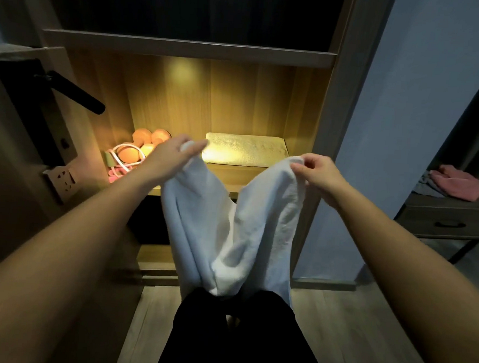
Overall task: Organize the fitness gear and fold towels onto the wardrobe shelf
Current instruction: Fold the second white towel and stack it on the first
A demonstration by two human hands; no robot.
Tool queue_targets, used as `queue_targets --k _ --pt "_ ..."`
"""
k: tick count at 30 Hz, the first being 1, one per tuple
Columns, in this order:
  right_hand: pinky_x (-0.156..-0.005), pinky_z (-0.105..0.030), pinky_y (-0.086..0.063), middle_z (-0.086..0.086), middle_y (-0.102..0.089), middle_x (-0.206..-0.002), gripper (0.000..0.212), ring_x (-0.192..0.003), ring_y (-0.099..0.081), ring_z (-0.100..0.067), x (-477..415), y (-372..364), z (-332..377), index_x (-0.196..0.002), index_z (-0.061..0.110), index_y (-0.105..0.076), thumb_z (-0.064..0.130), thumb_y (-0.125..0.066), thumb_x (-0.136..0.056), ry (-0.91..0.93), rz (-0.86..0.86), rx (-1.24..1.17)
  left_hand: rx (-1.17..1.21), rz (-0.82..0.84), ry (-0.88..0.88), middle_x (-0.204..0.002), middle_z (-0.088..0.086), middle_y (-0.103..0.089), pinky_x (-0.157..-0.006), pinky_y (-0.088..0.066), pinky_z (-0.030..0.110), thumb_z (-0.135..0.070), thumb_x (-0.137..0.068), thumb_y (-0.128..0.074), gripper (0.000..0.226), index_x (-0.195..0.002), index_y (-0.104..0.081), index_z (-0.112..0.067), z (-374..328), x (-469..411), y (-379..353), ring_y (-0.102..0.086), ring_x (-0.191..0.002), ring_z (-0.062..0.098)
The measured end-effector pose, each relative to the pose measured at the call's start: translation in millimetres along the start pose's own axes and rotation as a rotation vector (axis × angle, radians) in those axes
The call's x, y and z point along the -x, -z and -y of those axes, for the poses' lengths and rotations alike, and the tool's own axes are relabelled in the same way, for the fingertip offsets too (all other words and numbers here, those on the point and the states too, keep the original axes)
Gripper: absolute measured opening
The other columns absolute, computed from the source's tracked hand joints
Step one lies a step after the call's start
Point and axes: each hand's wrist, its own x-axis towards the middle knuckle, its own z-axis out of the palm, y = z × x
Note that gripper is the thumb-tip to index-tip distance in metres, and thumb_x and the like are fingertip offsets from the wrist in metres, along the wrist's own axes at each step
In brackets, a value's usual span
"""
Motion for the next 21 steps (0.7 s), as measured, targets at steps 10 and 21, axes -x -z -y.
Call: queue_targets --k 10,21 --pt "-0.077 -0.038 -0.041 -0.012 -0.052 -0.088 0.014 -0.085 -0.048 -0.023 -30 98 -67 -0.092 0.006 -0.061 0.018 -0.054 -0.093 -0.339 -0.679 0.058 -0.020 -0.506 0.428 -0.122 0.030 -0.057 -0.096 -0.045 0.048 -0.007 -0.097 -0.044 0.032 -0.122 -0.056 0.008 92 7 92 -0.054 -0.114 0.044" --pt "-0.074 -0.034 -0.038 -0.018 -0.052 -0.098 0.020 -0.089 -0.052 -0.028 -18 105 -57 -0.100 0.005 -0.052 0.022 -0.042 -0.100 -0.338 -0.837 -0.043 0.168 -0.891 0.433 -0.112 0.006 -0.056 -0.111 -0.030 0.053 -0.032 -0.098 -0.042 0.004 -0.100 -0.042 -0.028 84 0 88 -0.053 -0.114 0.029"
